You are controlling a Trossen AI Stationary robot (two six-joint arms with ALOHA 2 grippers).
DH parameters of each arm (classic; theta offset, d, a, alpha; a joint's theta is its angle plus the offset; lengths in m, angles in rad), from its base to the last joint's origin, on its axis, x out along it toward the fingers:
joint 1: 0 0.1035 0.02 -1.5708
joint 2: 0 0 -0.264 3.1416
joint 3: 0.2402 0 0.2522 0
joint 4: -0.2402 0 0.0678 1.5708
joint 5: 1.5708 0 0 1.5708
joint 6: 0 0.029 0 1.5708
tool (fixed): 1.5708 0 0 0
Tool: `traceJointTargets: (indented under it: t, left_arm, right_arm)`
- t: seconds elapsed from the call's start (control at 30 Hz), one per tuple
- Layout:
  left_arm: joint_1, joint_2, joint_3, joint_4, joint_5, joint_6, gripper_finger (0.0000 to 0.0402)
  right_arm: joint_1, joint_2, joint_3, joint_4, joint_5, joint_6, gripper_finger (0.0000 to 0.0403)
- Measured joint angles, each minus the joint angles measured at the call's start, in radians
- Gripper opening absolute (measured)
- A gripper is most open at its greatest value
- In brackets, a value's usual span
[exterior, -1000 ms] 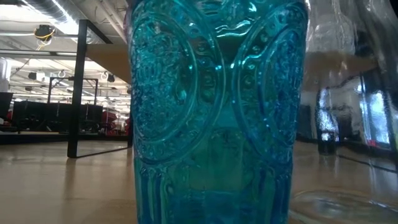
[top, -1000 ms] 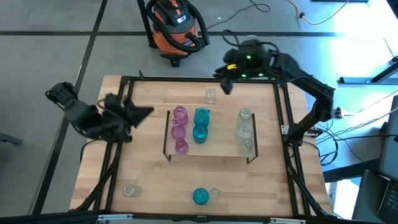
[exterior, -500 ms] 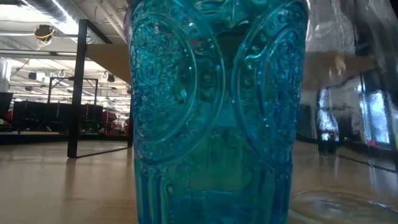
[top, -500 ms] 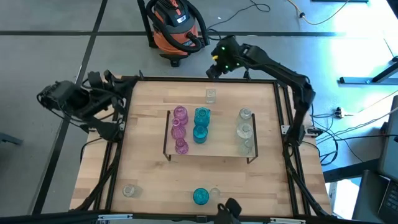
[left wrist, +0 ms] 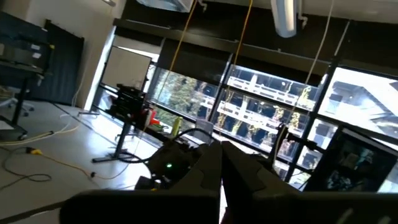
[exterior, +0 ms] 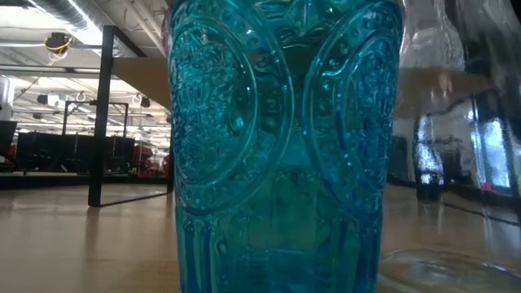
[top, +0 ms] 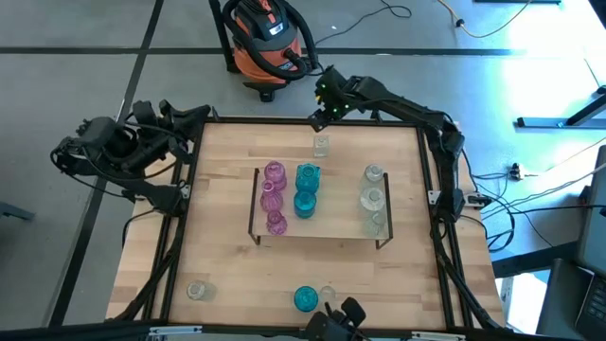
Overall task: Sort vases onto shelf
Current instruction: Put the transparent vase on the shelf
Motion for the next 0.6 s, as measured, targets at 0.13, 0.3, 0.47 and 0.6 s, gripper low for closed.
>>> traceJointTargets:
  t: [0.13,0.3,0.47,0.6]
  left_arm:
    - [0.011,0.008,0.0,-0.004,0.029,-0.014,0.0]
    - [0.011,0.017,0.0,-0.004,0.041,-0.033,0.0]
    - [0.011,0.016,0.0,-0.004,0.041,-0.038,0.0]
    - [0.011,0.016,0.0,-0.003,0.041,-0.038,0.0]
  right_arm:
    - [0.0,0.042,0.001,-0.038,-0.002,0.016,0.0189]
    - [0.009,0.085,0.001,-0.084,-0.03,0.018,0.0189]
    - [0.022,0.119,0.001,-0.092,-0.026,0.018,0.0189]
    - [0.029,0.144,0.001,-0.09,-0.025,0.018,0.0189]
